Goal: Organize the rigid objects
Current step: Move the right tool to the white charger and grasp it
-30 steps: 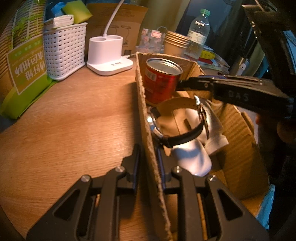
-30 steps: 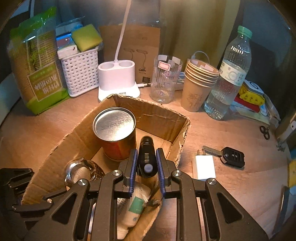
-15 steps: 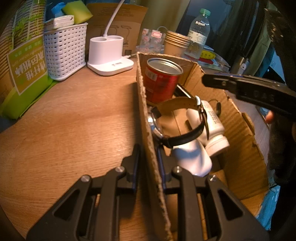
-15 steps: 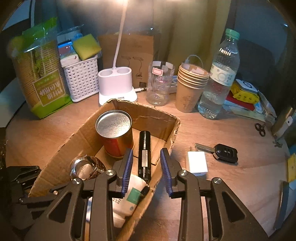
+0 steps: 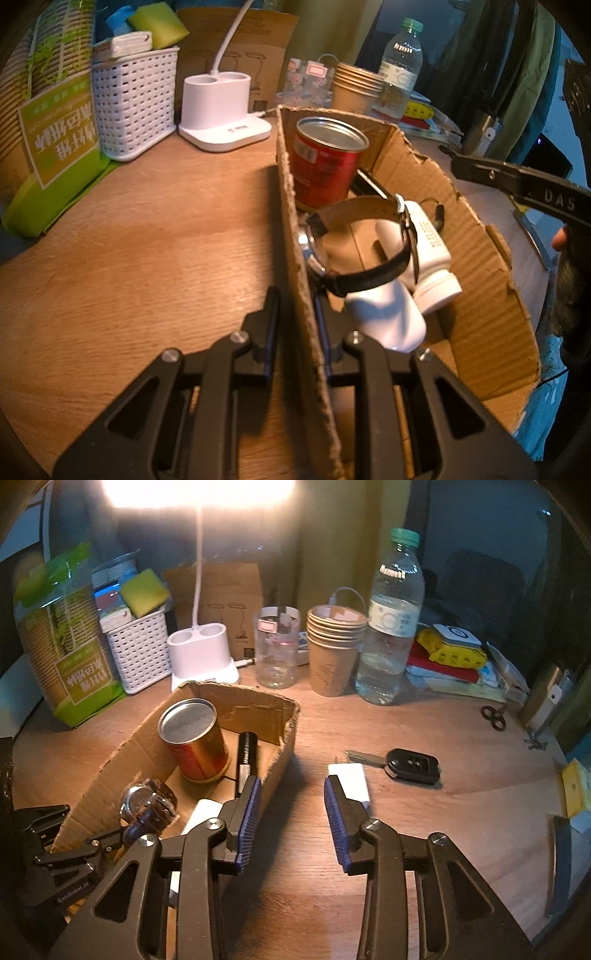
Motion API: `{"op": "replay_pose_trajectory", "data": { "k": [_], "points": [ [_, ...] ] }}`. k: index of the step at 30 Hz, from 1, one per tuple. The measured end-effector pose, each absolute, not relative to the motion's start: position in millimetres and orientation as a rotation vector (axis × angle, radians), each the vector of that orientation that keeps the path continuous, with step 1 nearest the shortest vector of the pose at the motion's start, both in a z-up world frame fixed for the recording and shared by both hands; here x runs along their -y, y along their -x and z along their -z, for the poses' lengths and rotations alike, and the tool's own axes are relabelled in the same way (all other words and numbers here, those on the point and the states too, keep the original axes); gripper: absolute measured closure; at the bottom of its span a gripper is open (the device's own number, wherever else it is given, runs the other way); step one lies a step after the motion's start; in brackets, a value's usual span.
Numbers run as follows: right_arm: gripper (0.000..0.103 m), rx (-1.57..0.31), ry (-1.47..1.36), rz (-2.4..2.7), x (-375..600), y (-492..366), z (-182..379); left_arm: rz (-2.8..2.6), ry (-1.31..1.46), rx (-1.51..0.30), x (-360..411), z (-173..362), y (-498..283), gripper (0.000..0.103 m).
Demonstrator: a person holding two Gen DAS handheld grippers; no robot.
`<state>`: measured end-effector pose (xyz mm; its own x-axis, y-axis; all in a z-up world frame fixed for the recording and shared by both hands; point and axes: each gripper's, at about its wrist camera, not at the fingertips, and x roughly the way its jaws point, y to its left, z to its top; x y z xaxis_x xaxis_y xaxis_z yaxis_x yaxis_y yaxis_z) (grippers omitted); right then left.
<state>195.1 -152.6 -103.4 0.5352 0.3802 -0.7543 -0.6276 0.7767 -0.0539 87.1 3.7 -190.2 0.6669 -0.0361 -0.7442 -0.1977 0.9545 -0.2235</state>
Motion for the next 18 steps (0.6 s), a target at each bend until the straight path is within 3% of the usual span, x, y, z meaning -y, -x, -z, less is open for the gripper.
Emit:
{"op": "replay_pose_trajectory", "data": {
  "k": [18],
  "points": [
    [0.064, -0.858, 0.313, -0.572, 170.0, -218.3, 130.4, -0.093, 0.298, -0.839, -3.9, 190.2, -87.1, 0.083]
  ]
}}
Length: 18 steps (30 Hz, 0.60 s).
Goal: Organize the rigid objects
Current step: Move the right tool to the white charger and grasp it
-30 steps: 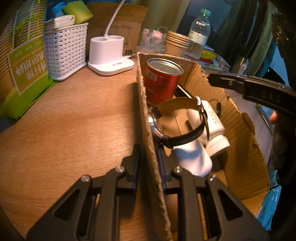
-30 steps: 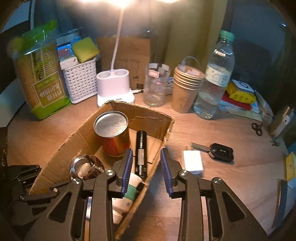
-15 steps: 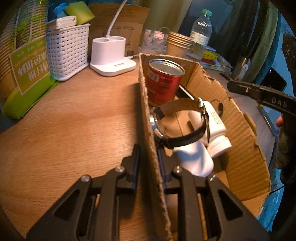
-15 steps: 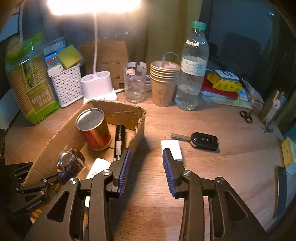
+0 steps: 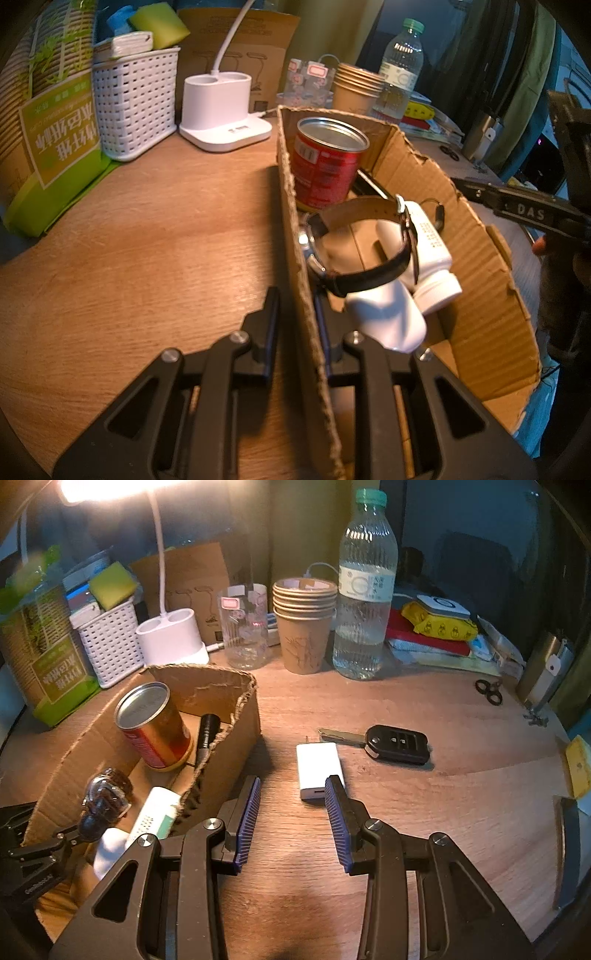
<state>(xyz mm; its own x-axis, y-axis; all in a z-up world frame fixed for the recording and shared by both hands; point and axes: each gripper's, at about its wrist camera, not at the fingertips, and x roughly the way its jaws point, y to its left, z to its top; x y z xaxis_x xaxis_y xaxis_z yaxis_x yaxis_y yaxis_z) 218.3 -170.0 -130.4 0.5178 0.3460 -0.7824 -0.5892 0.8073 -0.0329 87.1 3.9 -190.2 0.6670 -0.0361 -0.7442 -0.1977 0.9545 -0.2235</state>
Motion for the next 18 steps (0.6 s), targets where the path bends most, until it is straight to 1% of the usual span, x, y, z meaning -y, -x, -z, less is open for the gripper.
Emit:
{"op": "replay_pose_trajectory", "data": {
  "k": [4, 6, 7, 8, 18],
  "points": [
    [0.064, -0.871, 0.312, -0.566, 170.8, -224.9, 137.3, -0.092, 0.298, -0.839, -3.9, 190.2, -87.1, 0.083],
    [0.062, -0.878, 0.315, -0.564, 170.5, -228.5, 140.9, -0.093, 0.298, -0.839, -4.0, 190.2, -87.1, 0.083],
    [0.056, -0.880, 0.315, -0.562, 170.2, -229.9, 142.2, -0.093, 0.298, -0.839, -3.9, 190.2, -87.1, 0.083],
    [0.053, -0.883, 0.315, -0.561, 170.1, -231.9, 144.0, -0.093, 0.298, -0.839, -4.0, 190.3, -87.1, 0.083],
    [0.053, -0.896, 0.320, -0.555, 165.3, -248.4, 154.4, -0.091, 0.298, -0.839, -2.5, 190.0, -87.3, 0.083]
  ]
}}
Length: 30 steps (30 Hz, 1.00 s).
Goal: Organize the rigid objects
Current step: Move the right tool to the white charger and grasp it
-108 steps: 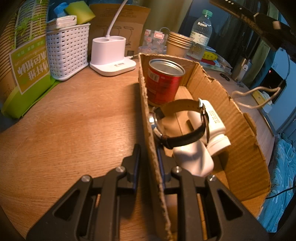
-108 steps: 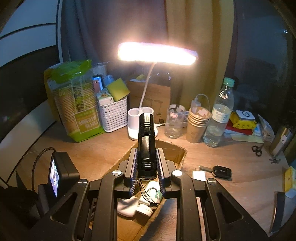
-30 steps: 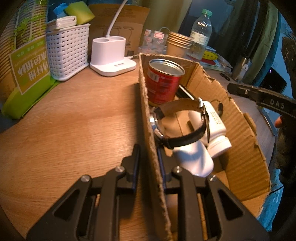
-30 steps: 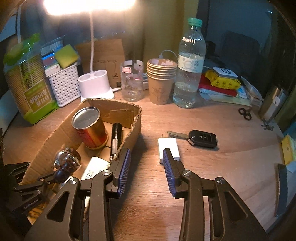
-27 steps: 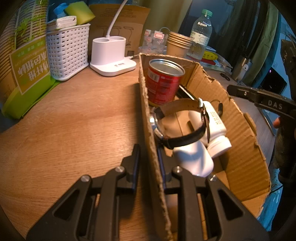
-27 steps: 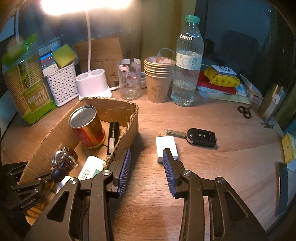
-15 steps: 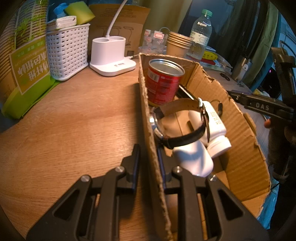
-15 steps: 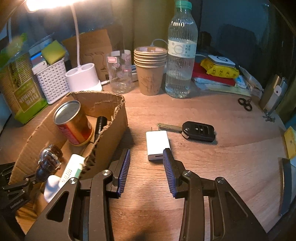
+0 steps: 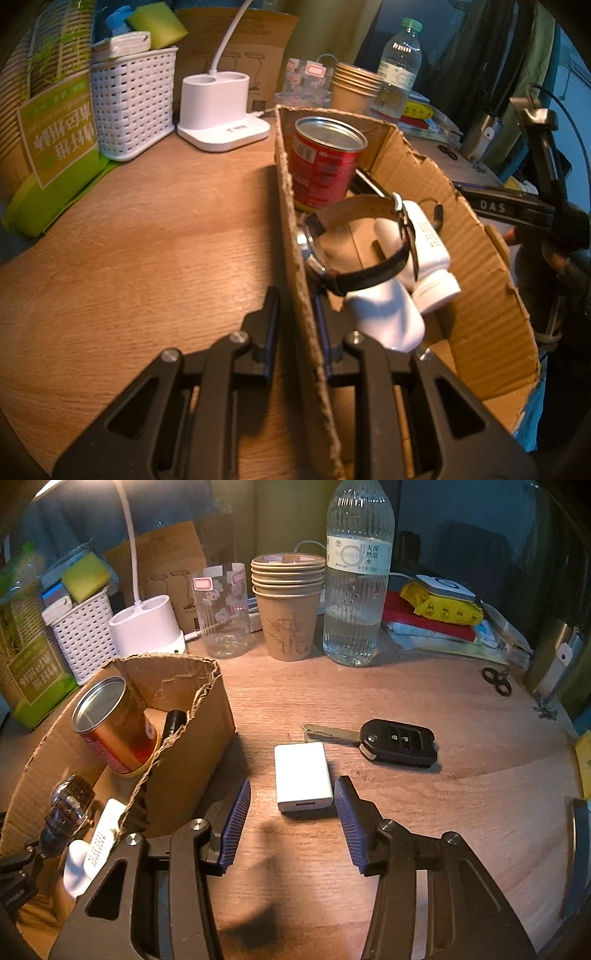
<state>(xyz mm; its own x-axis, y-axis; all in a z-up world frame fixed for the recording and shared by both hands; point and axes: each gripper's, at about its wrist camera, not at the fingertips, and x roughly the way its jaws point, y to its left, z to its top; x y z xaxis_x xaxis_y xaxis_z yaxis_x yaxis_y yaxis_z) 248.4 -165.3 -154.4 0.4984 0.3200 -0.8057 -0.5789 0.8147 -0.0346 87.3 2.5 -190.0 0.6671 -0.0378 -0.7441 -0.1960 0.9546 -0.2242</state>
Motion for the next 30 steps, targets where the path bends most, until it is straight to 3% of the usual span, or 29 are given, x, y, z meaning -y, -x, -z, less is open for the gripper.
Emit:
{"op": "replay_pose_trajectory", "data": {
  "k": [16, 18, 20, 30],
  "points": [
    [0.053, -0.917, 0.334, -0.528, 156.3, -262.9, 169.9, -0.086, 0.298, -0.840, 1.9, 190.0, -87.7, 0.083],
    [0.055, -0.917, 0.342, -0.530, 155.3, -261.5, 170.6, -0.086, 0.299, -0.840, 1.8, 190.0, -87.6, 0.083],
    [0.066, -0.914, 0.351, -0.526, 155.0, -260.0, 170.4, -0.086, 0.299, -0.840, 2.4, 190.0, -87.7, 0.083],
    [0.066, -0.893, 0.346, -0.531, 159.0, -247.5, 156.9, -0.086, 0.299, -0.840, 1.2, 190.1, -87.8, 0.082]
  ]
}}
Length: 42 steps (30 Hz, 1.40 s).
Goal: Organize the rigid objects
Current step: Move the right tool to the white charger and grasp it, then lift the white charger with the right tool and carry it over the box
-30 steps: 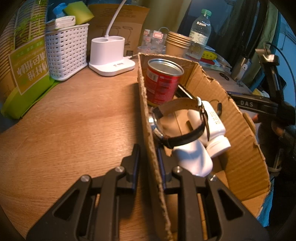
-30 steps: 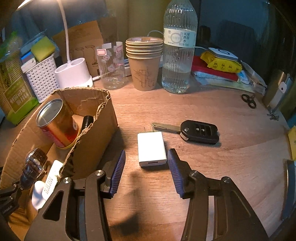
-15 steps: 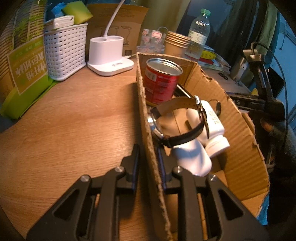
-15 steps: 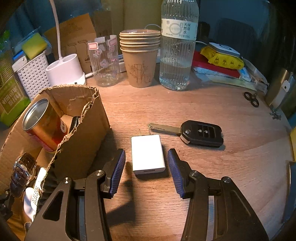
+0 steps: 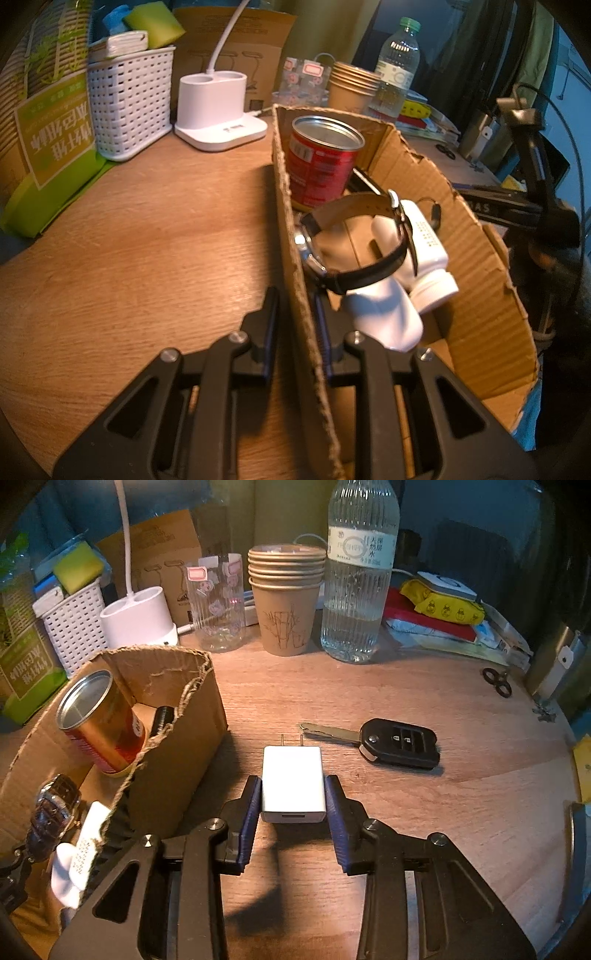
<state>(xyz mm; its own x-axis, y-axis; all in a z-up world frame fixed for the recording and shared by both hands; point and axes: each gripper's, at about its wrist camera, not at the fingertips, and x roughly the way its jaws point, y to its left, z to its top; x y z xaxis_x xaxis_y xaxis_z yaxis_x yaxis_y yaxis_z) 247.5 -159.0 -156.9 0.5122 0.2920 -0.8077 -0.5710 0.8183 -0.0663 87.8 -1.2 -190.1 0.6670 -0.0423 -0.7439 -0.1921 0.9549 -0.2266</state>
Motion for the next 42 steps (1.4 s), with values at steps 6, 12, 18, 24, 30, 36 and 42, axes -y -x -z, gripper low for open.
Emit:
{"op": "replay_pose_trajectory", "data": {
  "k": [6, 12, 18, 24, 30, 36, 42],
  "points": [
    [0.066, -0.868, 0.345, -0.531, 161.8, -236.1, 143.3, -0.085, 0.299, -0.840, 1.0, 190.1, -87.8, 0.082],
    [0.066, -0.844, 0.345, -0.531, 164.2, -225.6, 130.7, -0.084, 0.299, -0.840, 0.8, 190.2, -87.9, 0.082],
    [0.066, -0.822, 0.345, -0.538, 165.2, -214.3, 117.8, -0.083, 0.300, -0.840, 1.1, 190.2, -88.1, 0.082],
    [0.066, -0.796, 0.353, -0.547, 163.1, -204.3, 106.7, -0.084, 0.300, -0.840, 1.1, 190.2, -88.1, 0.081],
    [0.066, -0.770, 0.352, -0.578, 157.7, -193.3, 91.8, -0.083, 0.300, -0.840, 1.1, 190.2, -88.1, 0.081],
    [0.066, -0.759, 0.367, -0.633, 141.6, -180.4, 85.6, -0.083, 0.300, -0.840, 1.0, 190.2, -88.1, 0.081],
    [0.066, -0.768, 0.378, -0.670, 128.9, -172.5, 89.3, -0.083, 0.300, -0.840, 0.8, 190.2, -88.1, 0.081]
  ]
}}
